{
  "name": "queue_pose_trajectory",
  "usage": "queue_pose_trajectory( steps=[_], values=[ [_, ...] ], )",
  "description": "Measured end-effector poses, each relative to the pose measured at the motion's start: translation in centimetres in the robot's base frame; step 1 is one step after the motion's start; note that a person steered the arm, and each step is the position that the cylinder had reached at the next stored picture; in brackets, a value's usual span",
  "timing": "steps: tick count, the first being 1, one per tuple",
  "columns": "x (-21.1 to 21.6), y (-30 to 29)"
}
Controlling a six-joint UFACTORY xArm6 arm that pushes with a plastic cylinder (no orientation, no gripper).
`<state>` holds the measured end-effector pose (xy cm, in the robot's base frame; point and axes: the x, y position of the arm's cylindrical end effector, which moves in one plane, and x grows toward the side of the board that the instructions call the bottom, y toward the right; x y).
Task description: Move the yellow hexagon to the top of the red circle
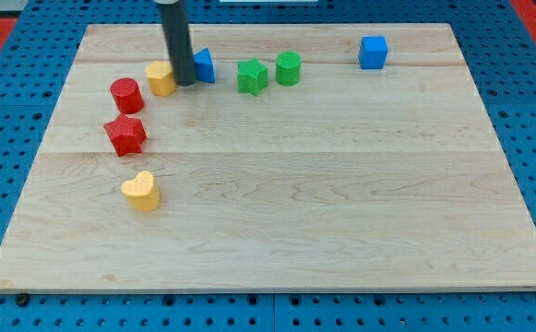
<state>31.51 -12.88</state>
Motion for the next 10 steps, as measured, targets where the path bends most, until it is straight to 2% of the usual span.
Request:
queue_pose_trajectory(
  steps=[1, 3, 4, 5, 10],
  values=[
    [0.4, 2.8],
    [3.3, 2.2],
    [3.3, -2.5],
    [3.3, -3.9],
    [-3.4, -0.2]
  ],
)
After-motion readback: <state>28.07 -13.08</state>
